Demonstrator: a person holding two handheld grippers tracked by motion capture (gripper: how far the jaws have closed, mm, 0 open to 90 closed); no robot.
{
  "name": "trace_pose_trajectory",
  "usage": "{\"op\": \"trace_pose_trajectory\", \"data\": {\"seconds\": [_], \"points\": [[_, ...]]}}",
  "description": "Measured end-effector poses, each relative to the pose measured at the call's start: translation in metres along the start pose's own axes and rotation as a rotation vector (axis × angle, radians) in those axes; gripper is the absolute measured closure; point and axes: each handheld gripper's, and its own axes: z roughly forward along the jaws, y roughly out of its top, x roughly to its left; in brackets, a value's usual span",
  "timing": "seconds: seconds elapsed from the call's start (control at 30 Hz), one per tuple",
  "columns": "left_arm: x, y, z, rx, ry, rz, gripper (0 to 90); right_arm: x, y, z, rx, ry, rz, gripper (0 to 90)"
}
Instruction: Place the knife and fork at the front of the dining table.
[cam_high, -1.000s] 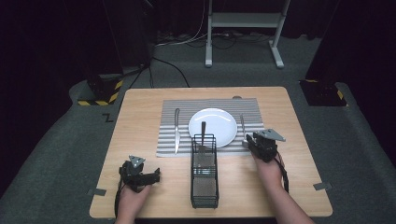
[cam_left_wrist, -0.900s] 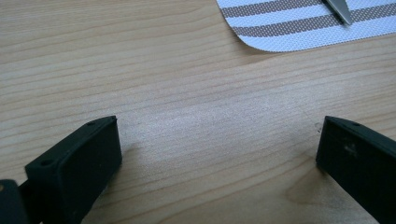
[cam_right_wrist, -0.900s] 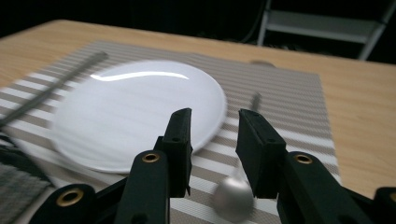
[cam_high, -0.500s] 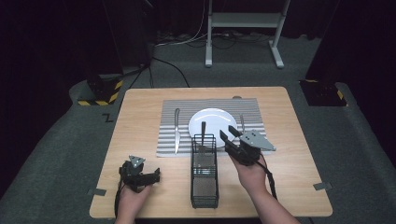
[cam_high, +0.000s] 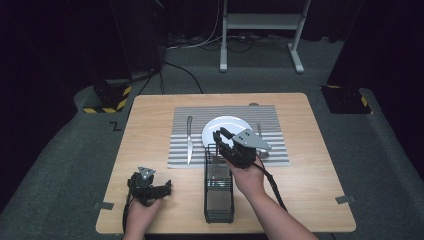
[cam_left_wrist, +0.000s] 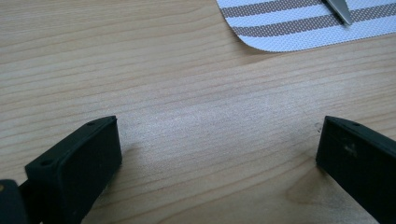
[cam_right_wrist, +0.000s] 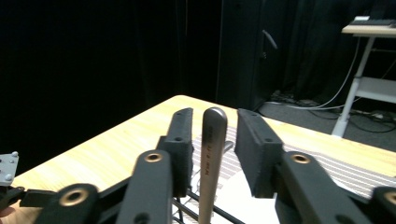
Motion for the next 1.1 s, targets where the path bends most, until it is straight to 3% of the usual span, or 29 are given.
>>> {"op": "trace_pose_trajectory", "data": {"seconds": [0.2, 0.6, 0.83, 1.1], "points": [[0.0, 0.0, 0.0, 0.0, 0.0, 0.0, 0.2, 0.001, -0.004, 0.004, 0.008, 0.023, -0.002, 80.5], [0.0, 0.0, 0.0, 0.0, 0.0, 0.0, 0.2, 0.006, -0.003, -0.004, -0.042, 0.045, -0.036, 86.8], [0.0, 0.0, 0.0, 0.0, 0.0, 0.0, 0.2, 0.01, 0.01, -0.02, -0.109, 0.055, -0.047, 86.9], [0.0, 0.0, 0.0, 0.0, 0.0, 0.0, 0.2, 0.01, 0.037, -0.051, -0.216, 0.059, -0.041, 86.9]]}}
